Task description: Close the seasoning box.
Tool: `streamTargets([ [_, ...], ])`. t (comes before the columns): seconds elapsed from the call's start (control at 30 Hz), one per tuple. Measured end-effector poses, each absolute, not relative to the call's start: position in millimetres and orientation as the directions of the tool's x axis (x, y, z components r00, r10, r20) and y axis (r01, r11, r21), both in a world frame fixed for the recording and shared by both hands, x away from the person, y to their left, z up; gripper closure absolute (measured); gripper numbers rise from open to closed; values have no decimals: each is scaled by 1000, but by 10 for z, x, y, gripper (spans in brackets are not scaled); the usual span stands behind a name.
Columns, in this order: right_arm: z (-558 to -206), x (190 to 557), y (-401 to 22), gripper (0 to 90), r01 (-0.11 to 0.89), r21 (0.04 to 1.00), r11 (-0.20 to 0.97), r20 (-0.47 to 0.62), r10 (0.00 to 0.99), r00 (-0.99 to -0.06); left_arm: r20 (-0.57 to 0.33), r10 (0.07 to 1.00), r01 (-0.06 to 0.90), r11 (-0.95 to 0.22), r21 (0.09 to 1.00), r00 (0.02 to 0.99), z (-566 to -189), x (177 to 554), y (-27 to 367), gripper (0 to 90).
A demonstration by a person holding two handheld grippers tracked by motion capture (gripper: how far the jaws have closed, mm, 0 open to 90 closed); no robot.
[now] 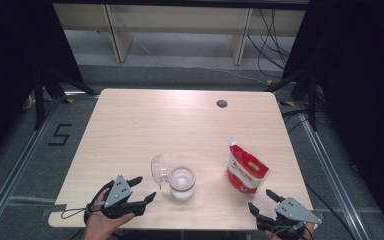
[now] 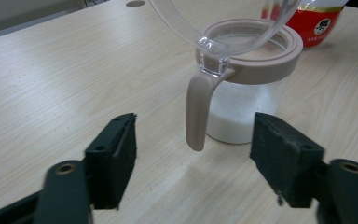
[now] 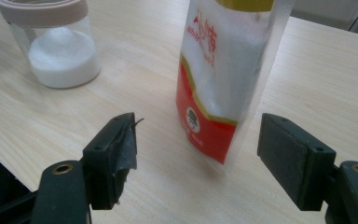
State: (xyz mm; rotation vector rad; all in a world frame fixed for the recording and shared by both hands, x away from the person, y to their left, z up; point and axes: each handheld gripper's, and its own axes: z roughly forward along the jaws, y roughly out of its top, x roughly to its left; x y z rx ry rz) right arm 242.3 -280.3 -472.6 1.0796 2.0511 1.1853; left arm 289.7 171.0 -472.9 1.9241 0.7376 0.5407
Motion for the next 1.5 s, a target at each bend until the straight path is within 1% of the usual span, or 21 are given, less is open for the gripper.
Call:
streamTargets([
  [0.07,-4724,2421,-2803,292,374,874,311,-68,839,-539,51,700,263,-334,905,713,-4711,2892,1716,447],
  [0.13,-4724,2419,-2792,292,377,873,308,-62,839,-541,45,687,253,-327,910,725,-4692,2888,1718,551],
  [0.17,-4724,2419,-2793,294,377,873,311,-65,838,-541,32,686,257,-314,914,726,-4688,2881,1713,620],
  [0.23,-4723,2423,-2798,300,365,877,313,-74,838,-541,21,677,250,-300,921,735,-4689,2880,1701,711],
  [0.27,-4719,2414,-2793,300,382,876,296,-51,842,-537,29,679,249,-307,918,733,-4682,2875,1705,760],
  [0.33,-4723,2418,-2794,300,377,876,299,-60,845,-531,41,673,223,-302,927,738,-4674,2870,1703,820],
  [0.43,-4720,2428,-2781,301,375,876,302,-61,842,-536,47,670,218,-306,927,741,-4657,2862,1708,888],
  [0.5,-4720,2420,-2763,302,378,875,303,-60,842,-535,44,676,219,-299,929,736,-4647,2868,1706,893],
  [0.53,-4723,2426,-2766,303,367,872,323,-81,836,-543,71,667,203,-324,924,742,-4630,2879,1715,894],
  [0.6,-4720,2424,-2765,303,370,871,323,-80,837,-541,57,671,211,-311,927,739,-4608,2873,1696,895],
  [0.8,-4727,2432,-2783,304,373,874,312,-72,841,-536,61,665,198,-307,931,745,-4553,2895,1623,895],
  [0.83,-4729,2434,-2779,305,373,875,309,-67,840,-538,74,661,193,-322,927,746,-4541,2898,1623,895],
  [0.9,-4728,2433,-2774,306,371,875,310,-69,840,-539,65,661,193,-310,931,748,-4532,2900,1609,894],
  [0.93,-4725,2430,-2773,306,370,874,314,-74,840,-538,78,661,190,-324,927,746,-4515,2899,1612,895],
  [0.97,-4726,2440,-2783,306,350,876,332,-103,838,-536,75,661,188,-317,930,746,-4507,2899,1603,895],
  [1.0,-4725,2442,-2783,306,343,878,333,-107,837,-537,72,663,188,-313,931,745,-4502,2898,1595,895],
  [1.1,-4724,2428,-2772,306,370,874,314,-75,841,-536,80,659,181,-319,930,747,-4480,2904,1574,894],
  [1.37,-4724,2430,-2775,306,368,871,325,-86,839,-537,89,650,170,-325,930,754,-4461,2913,1509,894],
  [1.43,-4724,2432,-2776,306,363,873,327,-92,840,-535,93,649,166,-326,930,755,-4455,2917,1492,894],
  [1.47,-4725,2443,-2782,306,342,878,336,-112,837,-535,92,645,164,-326,931,758,-4454,2920,1483,894],
  [1.5,-4724,2430,-2772,306,368,871,325,-85,838,-539,90,645,166,-325,931,759,-4452,2919,1475,894],
])
